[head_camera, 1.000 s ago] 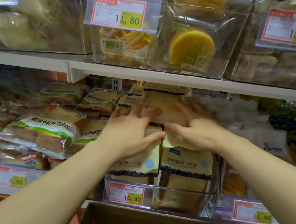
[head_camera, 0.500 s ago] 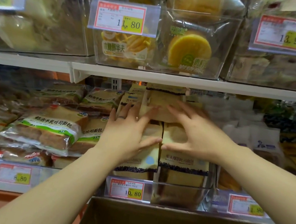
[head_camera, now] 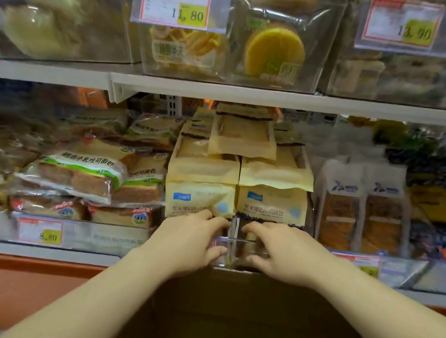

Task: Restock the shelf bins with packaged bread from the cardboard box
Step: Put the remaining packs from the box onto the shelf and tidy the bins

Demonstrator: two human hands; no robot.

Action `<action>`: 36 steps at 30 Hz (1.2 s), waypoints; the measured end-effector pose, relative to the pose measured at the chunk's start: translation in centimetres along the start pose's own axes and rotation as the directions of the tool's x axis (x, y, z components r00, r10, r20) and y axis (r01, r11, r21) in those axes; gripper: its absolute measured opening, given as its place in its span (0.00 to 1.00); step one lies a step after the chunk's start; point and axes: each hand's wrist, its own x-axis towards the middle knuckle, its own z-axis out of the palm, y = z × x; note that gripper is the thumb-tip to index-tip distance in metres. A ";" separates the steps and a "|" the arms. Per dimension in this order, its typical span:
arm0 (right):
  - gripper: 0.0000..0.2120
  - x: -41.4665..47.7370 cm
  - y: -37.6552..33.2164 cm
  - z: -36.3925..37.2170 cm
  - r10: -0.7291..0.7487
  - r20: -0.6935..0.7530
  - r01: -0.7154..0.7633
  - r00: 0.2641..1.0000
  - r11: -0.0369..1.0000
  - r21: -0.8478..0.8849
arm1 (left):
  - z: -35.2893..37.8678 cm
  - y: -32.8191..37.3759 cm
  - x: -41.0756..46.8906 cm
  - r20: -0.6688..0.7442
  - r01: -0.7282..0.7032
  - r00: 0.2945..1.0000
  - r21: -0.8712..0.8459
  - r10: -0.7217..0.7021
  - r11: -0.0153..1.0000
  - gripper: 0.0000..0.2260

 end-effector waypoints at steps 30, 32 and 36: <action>0.25 -0.2 0.6 1.4 0.052 -0.203 -0.087 0.978 0.982 -0.165 | 0.6 -0.9 1.5 -0.495 0.126 0.869 0.200 -0.011 0.972 0.26; 0.32 -0.4 0.9 1.7 0.042 -0.158 -0.067 0.987 0.985 -0.162 | 0.7 -0.6 1.9 -0.467 0.136 0.884 0.218 -0.019 0.967 0.26; 0.29 -0.6 0.8 1.5 -0.010 -0.128 -0.015 0.992 0.982 -0.187 | 1.2 -0.2 1.8 -0.458 0.117 0.889 0.236 0.004 0.965 0.28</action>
